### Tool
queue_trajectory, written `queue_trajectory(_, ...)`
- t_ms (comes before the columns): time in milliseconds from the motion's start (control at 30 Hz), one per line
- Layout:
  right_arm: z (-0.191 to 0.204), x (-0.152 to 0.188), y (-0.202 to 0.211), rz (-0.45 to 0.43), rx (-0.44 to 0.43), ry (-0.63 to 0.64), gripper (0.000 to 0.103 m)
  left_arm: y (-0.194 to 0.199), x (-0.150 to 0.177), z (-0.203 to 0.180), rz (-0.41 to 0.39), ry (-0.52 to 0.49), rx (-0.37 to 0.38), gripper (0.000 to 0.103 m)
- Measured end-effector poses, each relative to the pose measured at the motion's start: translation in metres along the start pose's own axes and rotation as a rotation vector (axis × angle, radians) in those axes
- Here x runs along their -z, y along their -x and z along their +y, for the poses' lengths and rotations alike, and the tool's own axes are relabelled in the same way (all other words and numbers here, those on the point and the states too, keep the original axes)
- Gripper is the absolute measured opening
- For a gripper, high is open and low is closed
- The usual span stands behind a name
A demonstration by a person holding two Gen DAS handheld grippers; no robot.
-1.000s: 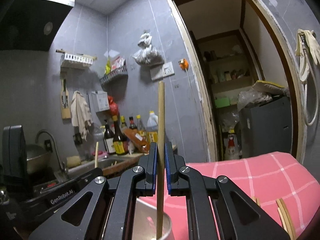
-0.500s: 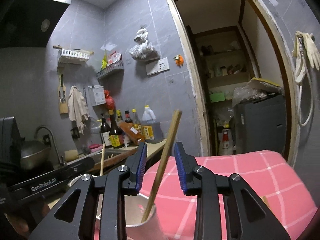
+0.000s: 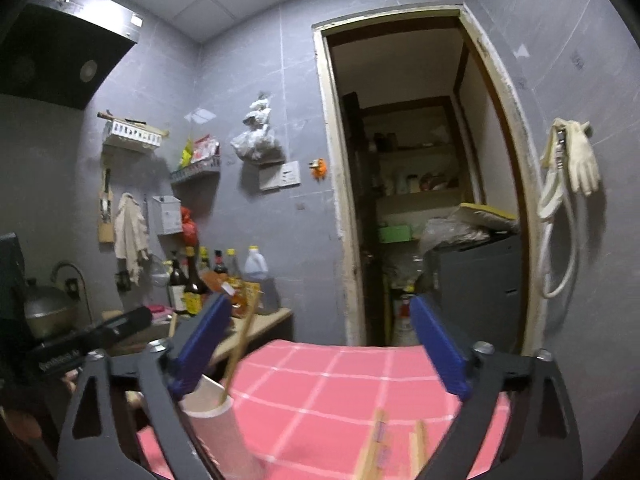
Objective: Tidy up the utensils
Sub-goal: 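Move both tools back to the remaining chopsticks on the tablecloth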
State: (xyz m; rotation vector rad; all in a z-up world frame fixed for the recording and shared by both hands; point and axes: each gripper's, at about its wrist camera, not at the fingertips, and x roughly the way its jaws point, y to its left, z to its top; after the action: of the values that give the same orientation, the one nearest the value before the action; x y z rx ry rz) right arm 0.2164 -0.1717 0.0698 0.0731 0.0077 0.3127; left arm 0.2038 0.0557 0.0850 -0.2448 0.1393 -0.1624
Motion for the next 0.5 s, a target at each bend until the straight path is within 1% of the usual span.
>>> queue_trajectory(100, -0.013, 0.005, 0.011, 0.024, 0.032, 0.035, 0.103, 0.001, 0.007, -0.014, 0.008, -0.018, 0.026, 0.094)
queue_trajectory(200, -0.032, 0.013, 0.017, 0.071, 0.069, 0.052, 0.103, 0.0, 0.018, -0.028, 0.038, -0.037, 0.058, 0.095)
queue_trajectory(300, -0.046, 0.022, 0.019, 0.115, 0.1, 0.06, 0.103, -0.006, 0.03, -0.039, 0.095, -0.041, 0.086, 0.095)
queue_trajectory(333, -0.052, 0.026, 0.017, 0.143, 0.111, 0.064, 0.103, -0.008, 0.034, -0.041, 0.113, -0.043, 0.091, 0.095)
queue_trajectory(500, -0.068, 0.045, 0.015, 0.223, 0.135, 0.06, 0.103, -0.02, 0.063, -0.061, 0.207, -0.081, 0.108, 0.095)
